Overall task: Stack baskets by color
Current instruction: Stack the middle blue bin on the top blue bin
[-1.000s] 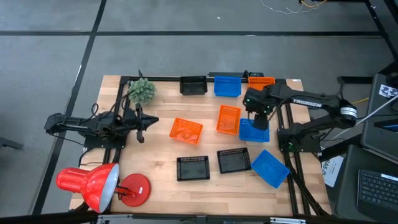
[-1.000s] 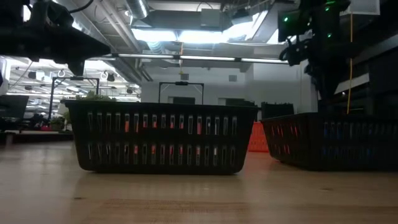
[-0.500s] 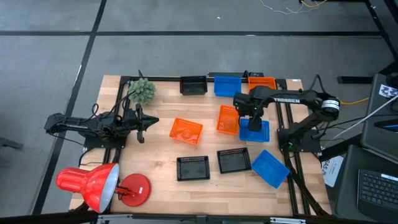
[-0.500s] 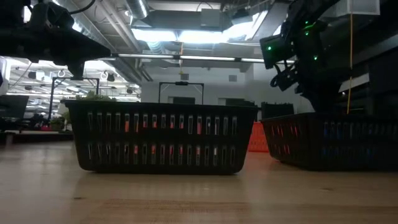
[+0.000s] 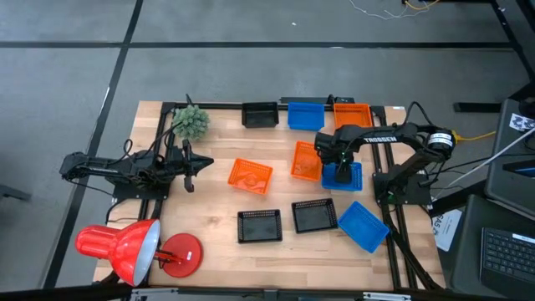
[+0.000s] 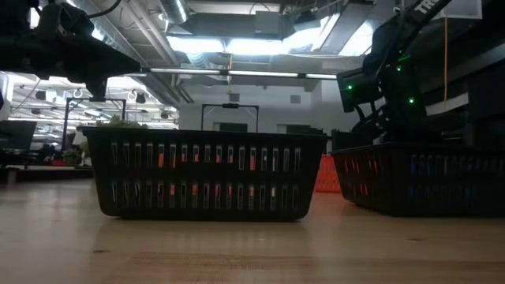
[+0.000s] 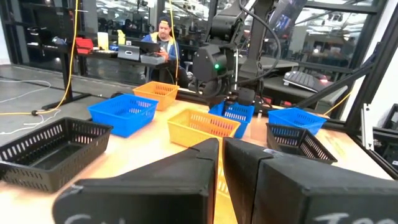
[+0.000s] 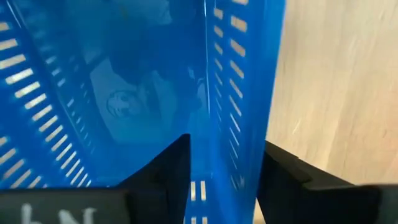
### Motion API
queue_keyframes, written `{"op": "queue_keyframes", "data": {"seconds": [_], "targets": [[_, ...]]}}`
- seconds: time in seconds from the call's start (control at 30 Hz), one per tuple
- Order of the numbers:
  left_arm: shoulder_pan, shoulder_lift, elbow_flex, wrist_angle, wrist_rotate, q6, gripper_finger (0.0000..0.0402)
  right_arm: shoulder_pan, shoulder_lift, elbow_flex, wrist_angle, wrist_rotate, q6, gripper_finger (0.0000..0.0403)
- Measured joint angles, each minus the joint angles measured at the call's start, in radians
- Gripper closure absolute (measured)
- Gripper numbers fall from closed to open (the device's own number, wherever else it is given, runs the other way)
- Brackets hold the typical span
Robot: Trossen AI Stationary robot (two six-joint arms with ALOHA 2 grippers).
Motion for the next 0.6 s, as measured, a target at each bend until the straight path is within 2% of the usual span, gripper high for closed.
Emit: {"op": "queue_keyframes", "data": {"seconds": [0.13,0.2,0.27,0.37,0.4,0.6], "targets": [[0.0,0.0,0.0,0.0,0.0,0.001,0.0388,0.0,-0.002,0.0,0.008,0.002,-0.003,0.0254],[0.0,0.0,0.0,0.0,0.0,0.001,0.0388,0.0,-0.004,0.0,0.008,0.028,-0.005,0.0269],[0.0,0.0,0.0,0.0,0.0,0.001,0.0388,0.0,-0.009,0.0,0.011,0.059,-0.006,0.0303],[0.0,0.0,0.0,-0.001,0.0,0.001,0.0388,0.0,-0.013,0.0,0.008,0.06,-0.006,0.038],[0.0,0.0,0.0,-0.002,0.0,0.001,0.0388,0.0,-0.015,0.0,0.004,0.057,-0.006,0.0388],[0.0,0.0,0.0,-0.007,0.0,0.001,0.0388,0.0,-0.016,0.02,-0.107,0.062,0.0,0.0399]]}}
